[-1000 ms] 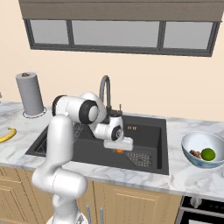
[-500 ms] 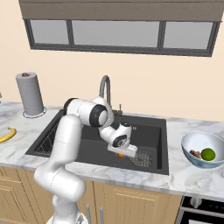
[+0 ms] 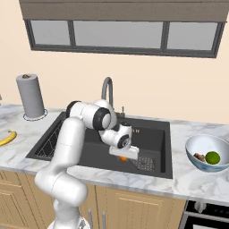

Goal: There is a mixed pile of frozen fruits and vegetables on the counter. Locate all the frozen vegetables and place the items in a bowl on the counter. Take all the frozen fruits and defrost them in a running sink.

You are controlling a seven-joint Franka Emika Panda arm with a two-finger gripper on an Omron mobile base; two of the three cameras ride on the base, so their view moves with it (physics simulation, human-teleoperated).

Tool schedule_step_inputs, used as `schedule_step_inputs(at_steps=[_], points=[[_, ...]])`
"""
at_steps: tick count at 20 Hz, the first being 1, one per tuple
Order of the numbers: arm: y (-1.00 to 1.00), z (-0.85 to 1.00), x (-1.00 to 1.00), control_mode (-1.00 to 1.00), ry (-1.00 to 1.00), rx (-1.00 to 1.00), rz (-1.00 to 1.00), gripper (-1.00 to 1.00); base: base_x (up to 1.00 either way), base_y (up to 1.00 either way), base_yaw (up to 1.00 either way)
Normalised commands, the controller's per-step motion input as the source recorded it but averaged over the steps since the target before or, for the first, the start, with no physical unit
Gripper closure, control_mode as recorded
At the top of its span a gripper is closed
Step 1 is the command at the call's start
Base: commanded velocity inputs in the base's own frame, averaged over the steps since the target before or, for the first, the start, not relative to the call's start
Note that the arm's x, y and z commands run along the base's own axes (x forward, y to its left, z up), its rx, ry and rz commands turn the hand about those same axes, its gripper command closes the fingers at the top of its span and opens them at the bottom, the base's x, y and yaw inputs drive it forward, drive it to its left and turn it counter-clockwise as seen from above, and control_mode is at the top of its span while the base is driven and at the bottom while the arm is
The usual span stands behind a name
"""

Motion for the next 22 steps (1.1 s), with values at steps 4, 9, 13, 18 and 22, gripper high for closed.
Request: schedule_step_inputs(at_steps=[4,9,13,18,22], points=[[0.00,0.00,0.00,-1.00,0.00,0.00,0.00,-1.00,0.00,0.00,0.00],[0.00,0.07,-0.09,-1.00,-0.01,0.00,-0.01,-1.00,0.00,0.00,0.00],[0.13,0.72,-0.28,-1.00,-0.11,0.00,-0.03,-1.00,0.00,0.00,0.00],[0.24,0.97,-0.34,-1.00,-0.15,0.00,-0.01,-1.00,0.00,0.00,0.00],[0.20,1.00,-0.38,-1.00,-0.08,0.00,0.00,-1.00,0.00,0.00,0.00]])
